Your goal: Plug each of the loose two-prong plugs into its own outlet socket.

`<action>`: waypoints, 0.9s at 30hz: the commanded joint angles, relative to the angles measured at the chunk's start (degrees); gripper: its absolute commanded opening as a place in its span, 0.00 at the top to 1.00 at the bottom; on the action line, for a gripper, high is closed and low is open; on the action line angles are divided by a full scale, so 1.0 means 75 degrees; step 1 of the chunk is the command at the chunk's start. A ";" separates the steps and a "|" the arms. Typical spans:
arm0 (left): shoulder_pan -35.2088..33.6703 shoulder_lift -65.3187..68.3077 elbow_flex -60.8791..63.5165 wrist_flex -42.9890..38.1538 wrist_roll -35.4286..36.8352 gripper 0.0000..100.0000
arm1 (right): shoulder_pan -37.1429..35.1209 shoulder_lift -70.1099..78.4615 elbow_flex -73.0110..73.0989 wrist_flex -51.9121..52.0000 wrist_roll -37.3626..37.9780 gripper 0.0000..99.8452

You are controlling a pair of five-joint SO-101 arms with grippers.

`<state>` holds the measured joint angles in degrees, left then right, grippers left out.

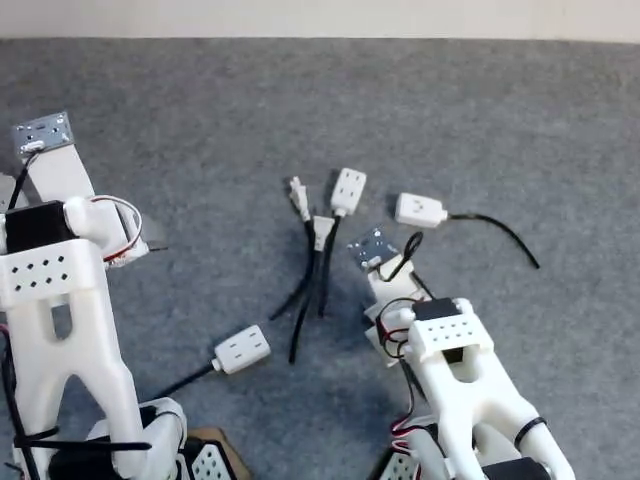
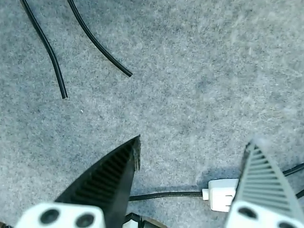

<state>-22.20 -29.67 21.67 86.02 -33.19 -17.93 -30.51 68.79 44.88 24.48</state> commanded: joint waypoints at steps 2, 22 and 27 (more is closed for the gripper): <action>-0.0053 -0.0252 -0.0029 -0.0035 -0.0059 0.66 | -0.0100 -0.0076 -0.0123 -0.0205 -0.0047 0.87; -0.0041 -0.0299 -0.0064 -0.0023 -0.0035 0.66 | -0.0440 -0.0440 -0.0862 -0.0170 -0.0469 1.00; -0.0018 -0.0299 -0.0111 -0.0070 -0.0023 0.66 | -0.1284 -0.2421 -0.1377 -0.0182 -0.1114 1.00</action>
<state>-22.20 -30.20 21.67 86.02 -33.19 -23.03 -38.86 62.55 44.18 17.63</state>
